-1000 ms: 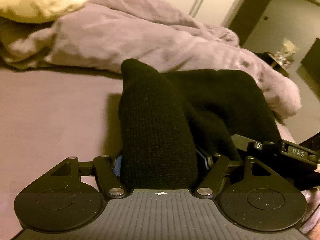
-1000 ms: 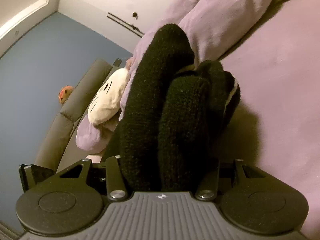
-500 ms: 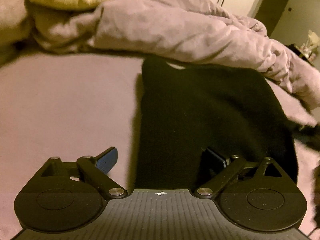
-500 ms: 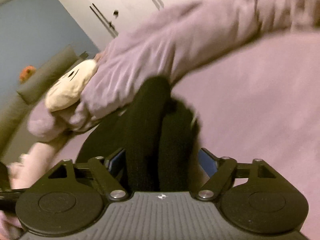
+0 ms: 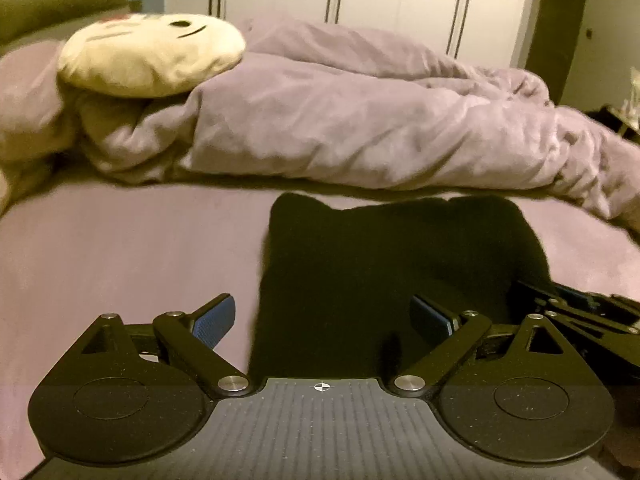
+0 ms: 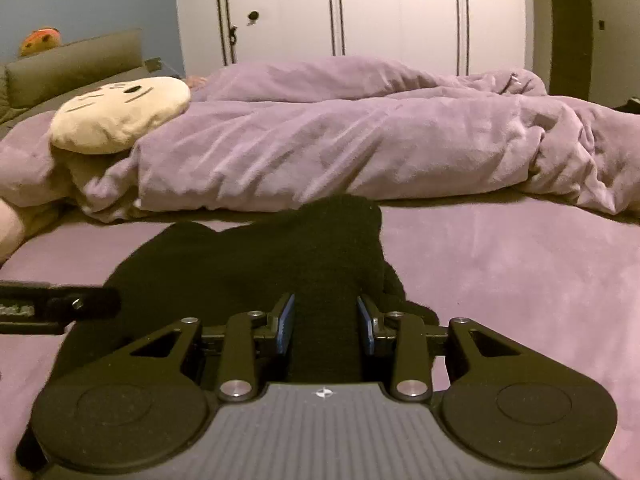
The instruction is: Fold small clothes
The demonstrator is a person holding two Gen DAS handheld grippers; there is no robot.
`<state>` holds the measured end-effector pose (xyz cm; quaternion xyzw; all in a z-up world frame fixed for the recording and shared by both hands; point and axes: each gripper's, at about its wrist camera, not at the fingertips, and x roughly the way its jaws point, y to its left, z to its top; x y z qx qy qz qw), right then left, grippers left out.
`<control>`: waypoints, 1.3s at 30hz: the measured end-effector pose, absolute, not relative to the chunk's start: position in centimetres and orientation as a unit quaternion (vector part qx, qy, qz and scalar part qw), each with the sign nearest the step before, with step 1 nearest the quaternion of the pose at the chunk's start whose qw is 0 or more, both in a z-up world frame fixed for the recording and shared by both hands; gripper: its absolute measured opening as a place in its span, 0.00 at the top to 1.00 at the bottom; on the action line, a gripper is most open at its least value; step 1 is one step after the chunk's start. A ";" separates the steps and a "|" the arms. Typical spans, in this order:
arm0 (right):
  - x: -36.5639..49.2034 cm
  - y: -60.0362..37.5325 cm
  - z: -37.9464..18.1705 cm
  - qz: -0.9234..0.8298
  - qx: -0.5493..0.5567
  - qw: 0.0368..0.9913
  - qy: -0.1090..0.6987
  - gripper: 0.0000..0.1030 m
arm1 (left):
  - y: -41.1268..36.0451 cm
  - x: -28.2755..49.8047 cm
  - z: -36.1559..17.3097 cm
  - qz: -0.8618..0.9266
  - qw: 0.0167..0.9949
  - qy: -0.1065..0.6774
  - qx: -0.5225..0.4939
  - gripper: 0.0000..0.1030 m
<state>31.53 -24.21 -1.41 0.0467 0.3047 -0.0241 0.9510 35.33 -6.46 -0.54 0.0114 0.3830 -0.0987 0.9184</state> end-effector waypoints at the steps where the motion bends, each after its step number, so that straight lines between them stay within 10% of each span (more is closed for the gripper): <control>1: 31.9 -24.1 -1.9 -0.030 0.042 0.950 0.309 0.68 | -6.8 35.7 -1.1 -0.095 0.917 0.386 0.019 0.05; 22: 31.3 -25.7 -4.9 -0.030 0.028 0.958 0.284 0.41 | -5.2 35.1 -5.8 -0.086 0.939 0.332 0.007 0.00; 27: 31.6 -26.6 -2.0 -0.025 0.083 0.961 0.264 0.41 | -3.8 35.0 -3.8 -0.051 0.940 0.339 0.006 0.00; 30: 33.6 -25.9 -2.3 -0.013 0.065 0.958 0.278 0.64 | -3.4 34.8 -3.7 -0.054 0.938 0.343 0.000 0.00; 39: 36.7 -25.4 -4.9 -0.031 0.010 0.941 0.338 0.64 | -1.8 31.1 -3.1 -0.047 0.937 0.342 -0.046 0.00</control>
